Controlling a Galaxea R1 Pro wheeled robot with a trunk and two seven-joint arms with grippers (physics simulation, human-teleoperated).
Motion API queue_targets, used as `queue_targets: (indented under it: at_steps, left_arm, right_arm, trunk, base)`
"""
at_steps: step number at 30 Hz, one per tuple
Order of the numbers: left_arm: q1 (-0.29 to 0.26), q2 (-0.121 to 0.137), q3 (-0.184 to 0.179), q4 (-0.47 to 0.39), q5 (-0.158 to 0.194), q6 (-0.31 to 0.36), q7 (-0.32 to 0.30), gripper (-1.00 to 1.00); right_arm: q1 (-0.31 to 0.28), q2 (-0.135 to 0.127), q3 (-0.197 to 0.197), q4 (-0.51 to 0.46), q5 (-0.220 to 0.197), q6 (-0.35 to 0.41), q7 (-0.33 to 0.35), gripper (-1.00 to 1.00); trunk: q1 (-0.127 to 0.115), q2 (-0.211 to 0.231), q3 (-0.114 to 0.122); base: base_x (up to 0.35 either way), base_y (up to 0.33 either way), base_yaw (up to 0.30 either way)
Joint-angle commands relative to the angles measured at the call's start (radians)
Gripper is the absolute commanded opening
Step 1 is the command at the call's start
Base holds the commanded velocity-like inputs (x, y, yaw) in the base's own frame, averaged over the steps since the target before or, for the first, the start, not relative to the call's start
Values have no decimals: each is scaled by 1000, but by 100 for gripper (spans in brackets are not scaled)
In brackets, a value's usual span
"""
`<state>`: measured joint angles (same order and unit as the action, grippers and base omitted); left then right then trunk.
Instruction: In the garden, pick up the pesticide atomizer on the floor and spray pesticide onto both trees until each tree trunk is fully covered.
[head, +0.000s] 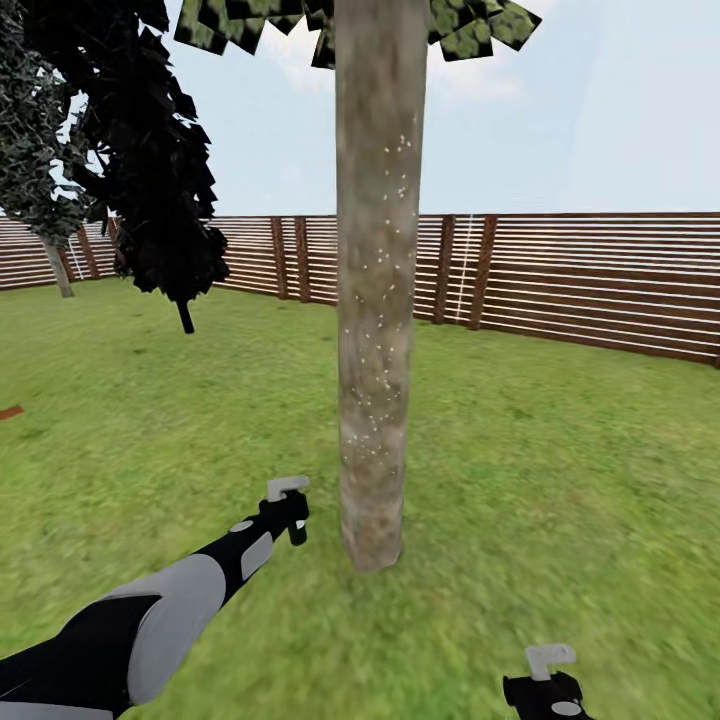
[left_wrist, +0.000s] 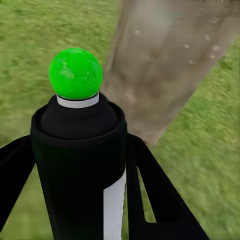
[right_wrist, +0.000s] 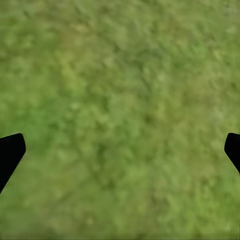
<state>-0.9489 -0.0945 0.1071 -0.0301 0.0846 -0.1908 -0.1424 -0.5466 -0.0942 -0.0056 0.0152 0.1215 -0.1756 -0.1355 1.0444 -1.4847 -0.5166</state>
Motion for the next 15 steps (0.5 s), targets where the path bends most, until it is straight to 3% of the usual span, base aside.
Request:
queue_targets:
  at_steps: [1, 5, 15]
  left_arm:
    - [-1, 0, 7, 1, 9, -1, -8, -100]
    - [-1, -1, 6, 1, 9, -1, -8, -100]
    - [-1, -1, 6, 1, 9, -1, -8, -100]
  right_arm:
    - [-1, 0, -1, 2, 10, -2, -6, 100]
    - [-1, 0, -1, 3, 10, -2, -6, 100]
    - [-1, 0, -1, 3, 10, -2, -6, 100]
  trunk:
    - [0, -1, -1]
    - [0, -1, -2]
    - [0, -1, -2]
  base:
    - [0, 350, -6]
    - [0, 350, -144]
    - [0, 350, -289]
